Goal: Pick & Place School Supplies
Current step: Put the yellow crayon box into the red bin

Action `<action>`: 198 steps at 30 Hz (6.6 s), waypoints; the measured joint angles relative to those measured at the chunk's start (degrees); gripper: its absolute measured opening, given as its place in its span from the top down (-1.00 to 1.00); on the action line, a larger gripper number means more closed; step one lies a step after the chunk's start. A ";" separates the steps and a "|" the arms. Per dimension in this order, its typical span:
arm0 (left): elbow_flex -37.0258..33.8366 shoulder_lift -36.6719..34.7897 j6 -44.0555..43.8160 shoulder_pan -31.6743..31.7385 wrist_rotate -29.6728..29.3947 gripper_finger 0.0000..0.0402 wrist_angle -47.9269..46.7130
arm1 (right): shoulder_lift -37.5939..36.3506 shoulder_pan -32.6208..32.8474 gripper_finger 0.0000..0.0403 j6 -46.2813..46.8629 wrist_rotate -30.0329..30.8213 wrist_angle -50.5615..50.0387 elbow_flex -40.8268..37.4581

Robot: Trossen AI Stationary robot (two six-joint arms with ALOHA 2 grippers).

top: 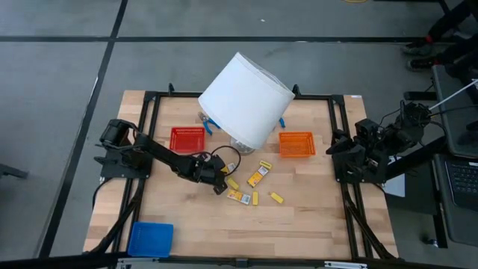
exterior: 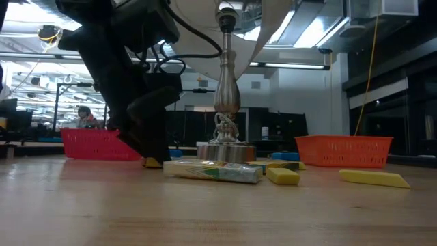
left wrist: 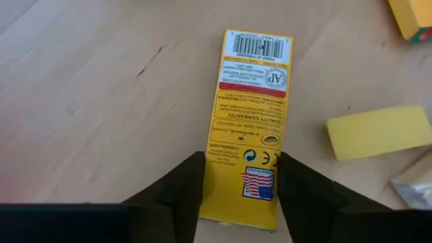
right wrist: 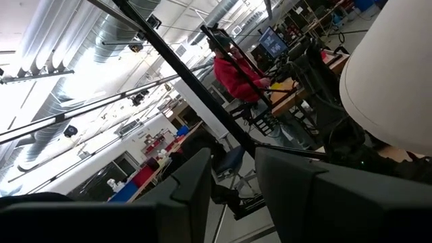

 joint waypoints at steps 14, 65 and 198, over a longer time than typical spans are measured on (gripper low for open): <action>-0.24 -23.53 -3.86 -4.17 -6.01 0.33 -20.56 | 2.45 0.00 0.40 -1.42 0.13 3.15 0.00; -2.14 -35.20 32.62 30.68 3.09 -0.17 -38.78 | 7.44 10.27 0.40 -11.48 13.36 15.44 0.00; -0.84 -42.04 50.38 33.18 9.22 0.45 -42.57 | 18.95 10.34 0.40 -6.95 24.00 11.01 0.02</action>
